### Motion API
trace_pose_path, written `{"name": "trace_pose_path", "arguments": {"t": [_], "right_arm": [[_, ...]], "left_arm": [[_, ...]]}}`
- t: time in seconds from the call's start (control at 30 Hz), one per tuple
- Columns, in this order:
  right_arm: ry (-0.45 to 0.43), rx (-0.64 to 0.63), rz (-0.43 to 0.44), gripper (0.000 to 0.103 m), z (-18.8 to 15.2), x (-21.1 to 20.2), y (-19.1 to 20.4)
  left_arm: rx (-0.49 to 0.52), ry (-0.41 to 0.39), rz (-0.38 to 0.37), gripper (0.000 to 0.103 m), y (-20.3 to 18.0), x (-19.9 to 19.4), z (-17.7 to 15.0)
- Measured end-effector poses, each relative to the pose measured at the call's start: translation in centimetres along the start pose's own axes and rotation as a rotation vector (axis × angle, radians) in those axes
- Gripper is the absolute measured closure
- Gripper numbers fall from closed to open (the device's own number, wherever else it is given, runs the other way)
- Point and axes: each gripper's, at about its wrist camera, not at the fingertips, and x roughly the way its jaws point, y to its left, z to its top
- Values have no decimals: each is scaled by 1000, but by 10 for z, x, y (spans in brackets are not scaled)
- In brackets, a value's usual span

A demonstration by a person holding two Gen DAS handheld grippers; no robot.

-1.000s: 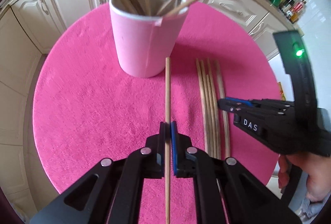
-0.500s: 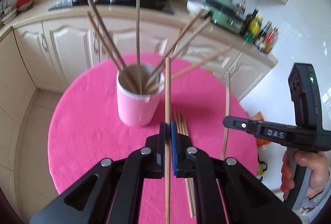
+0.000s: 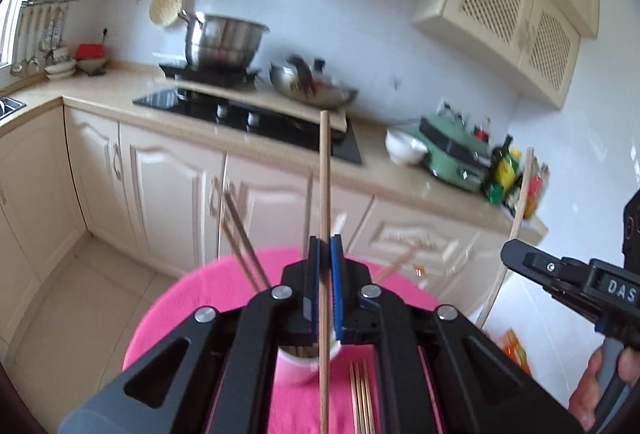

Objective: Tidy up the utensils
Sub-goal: 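Carry the chopstick over the pink cup and release it with the left gripper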

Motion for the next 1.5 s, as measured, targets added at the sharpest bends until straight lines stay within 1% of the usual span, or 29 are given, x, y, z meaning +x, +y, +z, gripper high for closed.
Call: {"name": "trace_pose_path", "arguments": {"t": [0.07,0.17,0.3,0.47,0.6,0.7,0.77,0.87,1.03,1.13,1.2,1.37,1.5], "right_arm": [[-36,-21,-1,97,7,9,5],[-69,-36,-10,97,12,26,9],[-102,-66,-54,97,12,48,15],[-131,-97,-87,97,5,65,12],[-153,-102,-92,97,3,72,11],[-160,-129,-102,97,-1,77,13],[-164,-137,-101,97,-3,78,12],[-167,-124,-93,97,0,77,10],[-165,-133,-85,97,2,77,11],[-181,-127,-82,97,3,71,11],[-170,-135,-82,97,3,73,11],[-122,-160,-93,97,-11,79,12],[-90,-214,-103,97,-20,79,19]], "left_arm": [[1,-39,21,98,0,6,9],[-26,-73,83,98,5,18,18],[-56,-122,103,98,10,28,24],[-61,-165,110,98,12,44,24],[-65,-168,96,98,14,56,19],[-57,-151,92,98,15,67,10],[-55,-152,93,98,16,70,4],[-62,-131,89,98,18,75,-3],[-56,-125,98,98,19,78,-7],[-51,-120,103,98,20,78,-11],[-48,-105,109,98,22,80,-15],[-43,-75,109,98,23,76,-23],[-39,-51,100,98,23,68,-27]]}}
